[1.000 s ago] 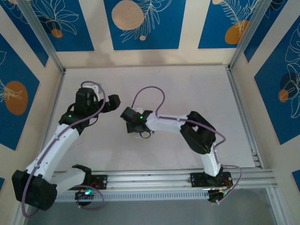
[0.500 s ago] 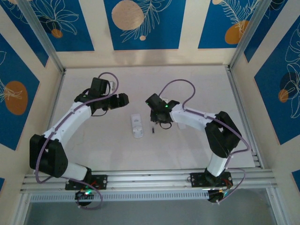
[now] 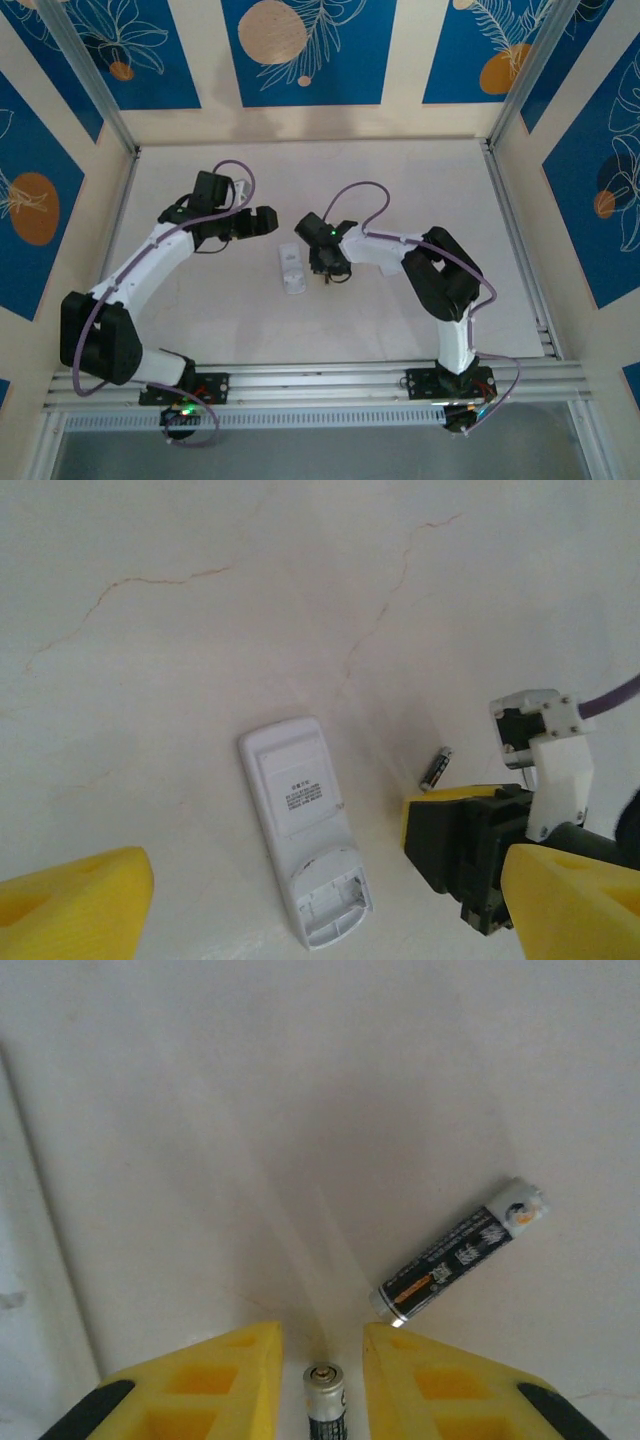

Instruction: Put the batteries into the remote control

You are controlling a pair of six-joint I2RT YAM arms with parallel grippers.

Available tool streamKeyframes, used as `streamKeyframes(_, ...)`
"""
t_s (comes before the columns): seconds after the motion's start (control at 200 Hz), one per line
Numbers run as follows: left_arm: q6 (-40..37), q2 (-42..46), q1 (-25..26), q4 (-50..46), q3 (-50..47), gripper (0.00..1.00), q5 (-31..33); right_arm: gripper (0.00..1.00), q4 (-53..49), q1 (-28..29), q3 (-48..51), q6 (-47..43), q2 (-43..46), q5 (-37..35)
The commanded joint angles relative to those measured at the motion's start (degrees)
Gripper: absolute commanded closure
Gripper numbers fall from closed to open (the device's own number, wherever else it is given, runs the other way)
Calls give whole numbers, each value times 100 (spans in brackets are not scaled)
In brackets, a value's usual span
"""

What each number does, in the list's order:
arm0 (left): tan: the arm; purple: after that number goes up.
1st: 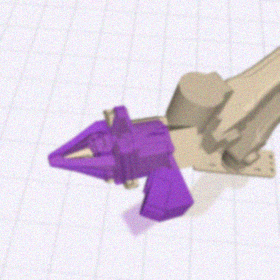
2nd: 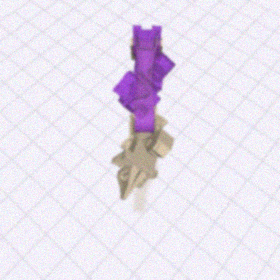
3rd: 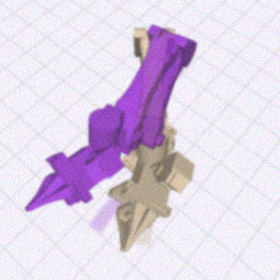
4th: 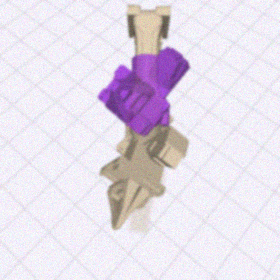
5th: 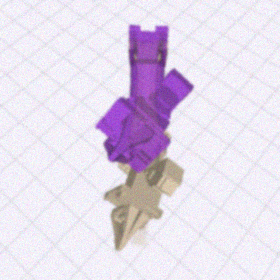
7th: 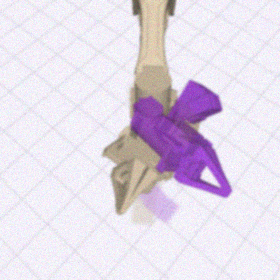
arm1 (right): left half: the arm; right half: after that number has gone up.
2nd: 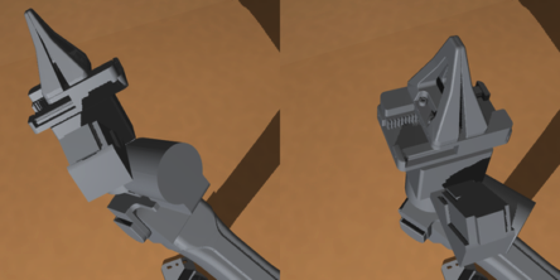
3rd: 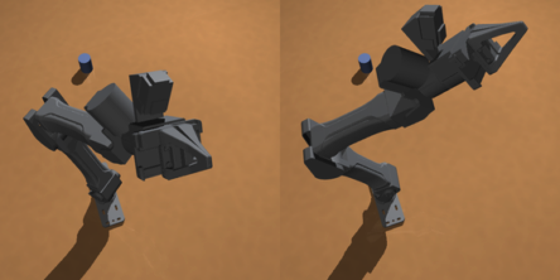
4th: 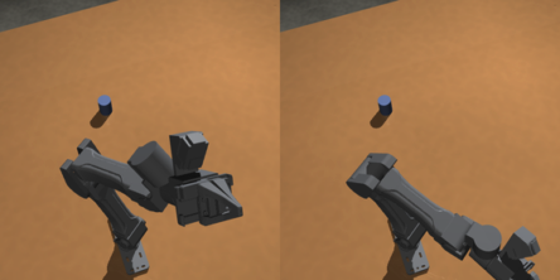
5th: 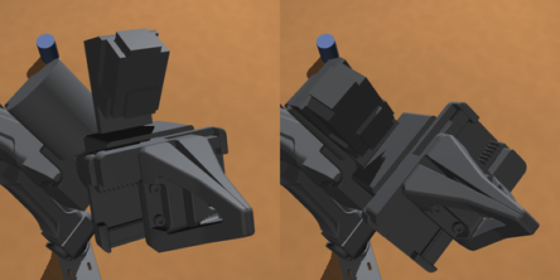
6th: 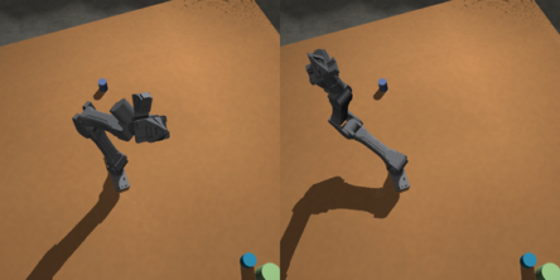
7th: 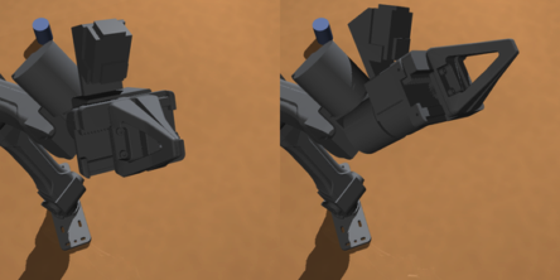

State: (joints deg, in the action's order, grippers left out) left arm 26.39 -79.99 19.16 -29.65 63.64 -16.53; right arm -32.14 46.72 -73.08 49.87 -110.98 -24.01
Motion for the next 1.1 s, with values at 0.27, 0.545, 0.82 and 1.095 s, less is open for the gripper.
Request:
streamKeyframes(0.27,-126,177,35,-41,-106,8,-78,84,-279,118,-165,251,-149,-196)
streamKeyframes(0.545,-122,281,30,-6,-185,6,-43,93,-451,49,-187,942,366,-113)
streamKeyframes(0.82,-372,903,-52,-102,-111,2,362,93,-1605,377,-568,4901,812,-534)
streamKeyframes(1.095,-963,1899,-118,-146,-229,0,1270,100,-3271,965,-1616,7732,-85,-787)
